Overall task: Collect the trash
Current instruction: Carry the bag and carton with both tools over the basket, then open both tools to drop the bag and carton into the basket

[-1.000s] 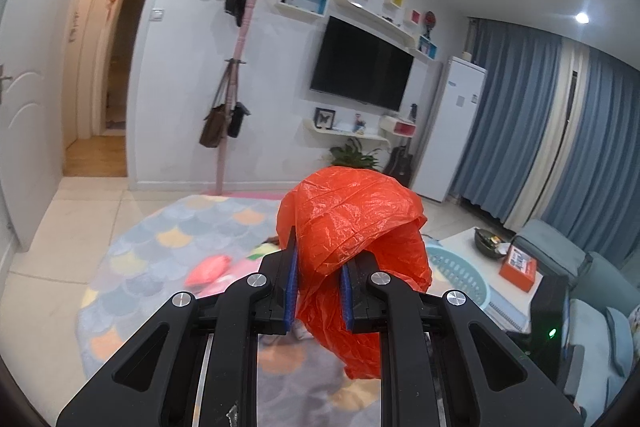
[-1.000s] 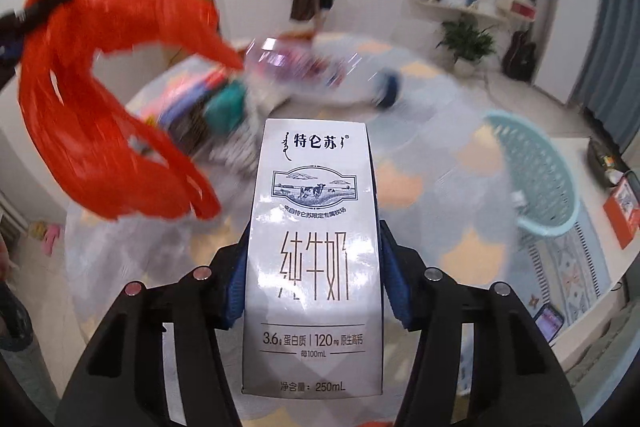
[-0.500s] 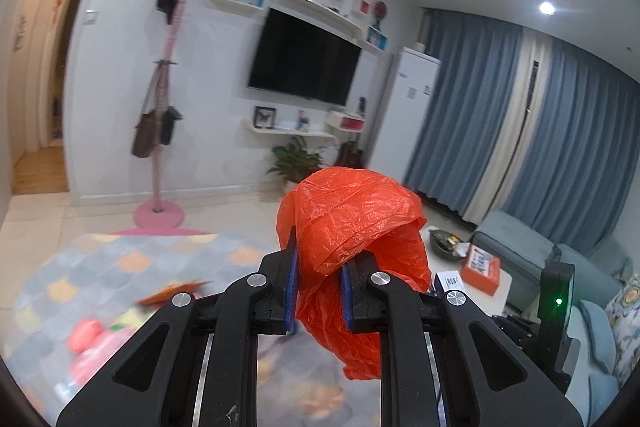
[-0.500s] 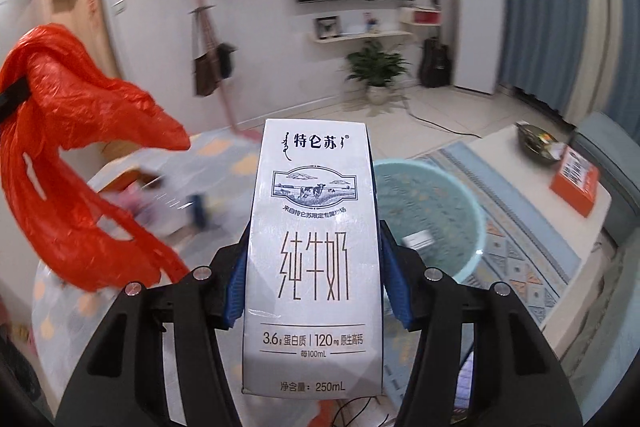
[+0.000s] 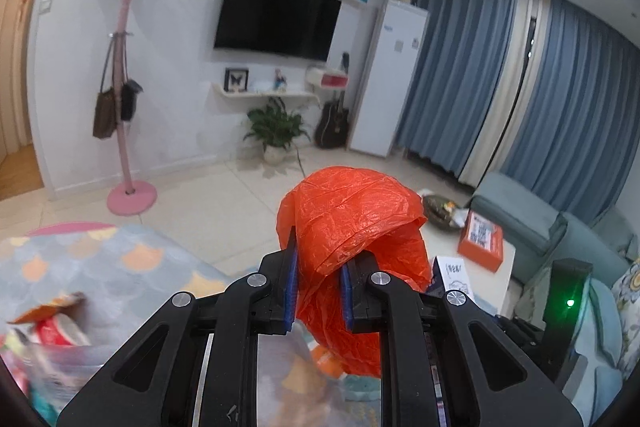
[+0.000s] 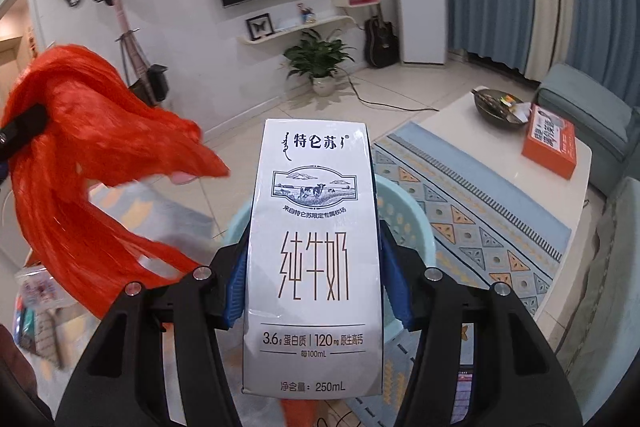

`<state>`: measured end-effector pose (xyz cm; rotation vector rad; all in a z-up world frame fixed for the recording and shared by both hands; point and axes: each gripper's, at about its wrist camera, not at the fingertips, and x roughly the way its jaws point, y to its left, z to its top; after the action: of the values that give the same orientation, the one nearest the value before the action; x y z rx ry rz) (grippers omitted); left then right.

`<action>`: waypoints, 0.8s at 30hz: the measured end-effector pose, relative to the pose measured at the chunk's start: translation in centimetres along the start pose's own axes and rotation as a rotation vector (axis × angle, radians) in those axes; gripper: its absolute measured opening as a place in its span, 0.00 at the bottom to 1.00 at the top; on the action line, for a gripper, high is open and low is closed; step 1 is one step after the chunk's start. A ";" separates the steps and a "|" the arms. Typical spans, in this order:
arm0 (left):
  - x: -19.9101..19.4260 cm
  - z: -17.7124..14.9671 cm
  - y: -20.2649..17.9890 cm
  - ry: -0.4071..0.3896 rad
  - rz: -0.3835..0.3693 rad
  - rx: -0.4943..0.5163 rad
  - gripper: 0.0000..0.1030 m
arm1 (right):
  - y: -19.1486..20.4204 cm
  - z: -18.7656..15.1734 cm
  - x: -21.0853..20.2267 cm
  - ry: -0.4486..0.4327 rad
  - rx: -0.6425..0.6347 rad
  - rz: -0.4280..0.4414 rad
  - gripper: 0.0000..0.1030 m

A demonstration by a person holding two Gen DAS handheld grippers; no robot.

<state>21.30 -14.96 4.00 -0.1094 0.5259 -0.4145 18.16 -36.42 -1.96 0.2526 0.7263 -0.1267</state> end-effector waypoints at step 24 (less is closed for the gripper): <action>7.3 -3.4 -0.6 0.208 0.021 0.017 0.72 | -3.7 -0.8 6.9 0.107 0.085 -0.046 0.57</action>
<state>25.08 -18.53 -2.22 -0.0443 0.7279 -0.4122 22.03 -39.97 -7.86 0.3260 0.8345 -0.1893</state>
